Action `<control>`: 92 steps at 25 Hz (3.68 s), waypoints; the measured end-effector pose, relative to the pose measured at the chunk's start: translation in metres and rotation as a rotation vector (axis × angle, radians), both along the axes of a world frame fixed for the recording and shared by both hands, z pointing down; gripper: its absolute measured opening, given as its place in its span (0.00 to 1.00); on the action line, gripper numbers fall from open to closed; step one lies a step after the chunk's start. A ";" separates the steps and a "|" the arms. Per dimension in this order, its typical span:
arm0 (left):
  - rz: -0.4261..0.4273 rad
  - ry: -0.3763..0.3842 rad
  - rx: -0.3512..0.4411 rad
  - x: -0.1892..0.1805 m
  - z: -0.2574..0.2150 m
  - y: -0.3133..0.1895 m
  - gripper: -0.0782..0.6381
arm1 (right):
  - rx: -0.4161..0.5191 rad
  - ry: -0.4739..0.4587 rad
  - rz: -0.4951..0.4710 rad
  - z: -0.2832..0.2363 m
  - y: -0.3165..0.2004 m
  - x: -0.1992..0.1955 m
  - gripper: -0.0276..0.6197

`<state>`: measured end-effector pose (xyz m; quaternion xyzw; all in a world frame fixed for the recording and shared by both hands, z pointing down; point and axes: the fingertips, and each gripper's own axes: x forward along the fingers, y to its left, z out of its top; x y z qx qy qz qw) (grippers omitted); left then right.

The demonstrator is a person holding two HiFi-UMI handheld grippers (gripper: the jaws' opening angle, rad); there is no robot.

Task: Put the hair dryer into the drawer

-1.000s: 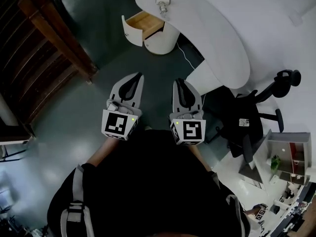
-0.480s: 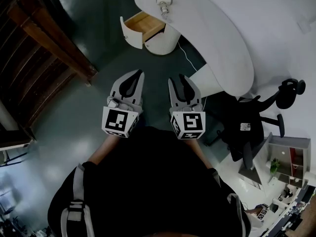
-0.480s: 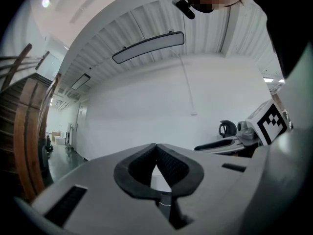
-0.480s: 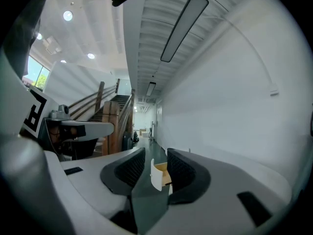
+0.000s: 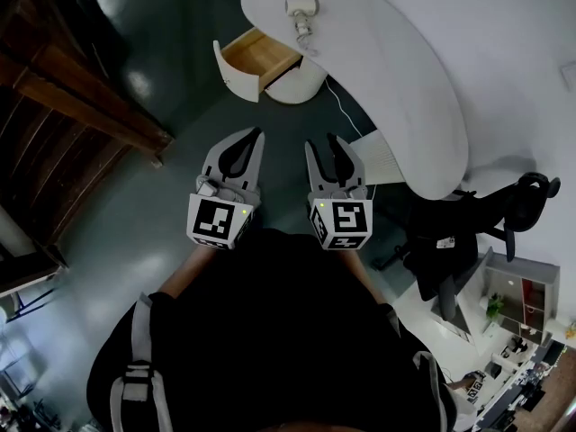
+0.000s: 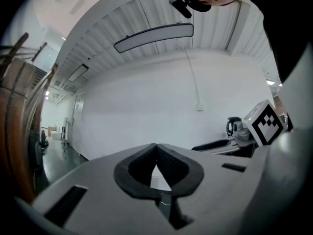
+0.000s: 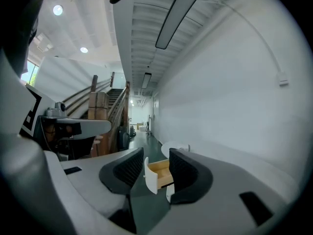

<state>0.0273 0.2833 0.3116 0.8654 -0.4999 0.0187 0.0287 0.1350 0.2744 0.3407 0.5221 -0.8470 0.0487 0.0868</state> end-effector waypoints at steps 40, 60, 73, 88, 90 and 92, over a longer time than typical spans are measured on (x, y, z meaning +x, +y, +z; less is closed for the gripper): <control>0.137 0.026 -0.054 -0.025 0.031 -0.203 0.12 | -0.052 0.008 0.076 0.022 -0.203 -0.037 0.36; 0.051 0.045 -0.180 0.004 0.055 -0.357 0.12 | -0.170 0.046 -0.037 0.060 -0.373 -0.022 0.39; -0.006 0.005 -0.175 0.019 0.069 -0.422 0.12 | -0.236 0.040 -0.122 0.093 -0.436 -0.015 0.40; 0.036 -0.017 -0.218 0.024 0.074 -0.457 0.12 | -0.422 0.062 -0.123 0.150 -0.472 -0.025 0.46; 0.036 -0.013 -0.240 0.022 0.077 -0.461 0.12 | -0.449 0.073 -0.115 0.158 -0.476 -0.026 0.46; 0.042 -0.007 -0.245 0.020 0.080 -0.464 0.12 | -0.476 0.085 -0.108 0.167 -0.478 -0.028 0.47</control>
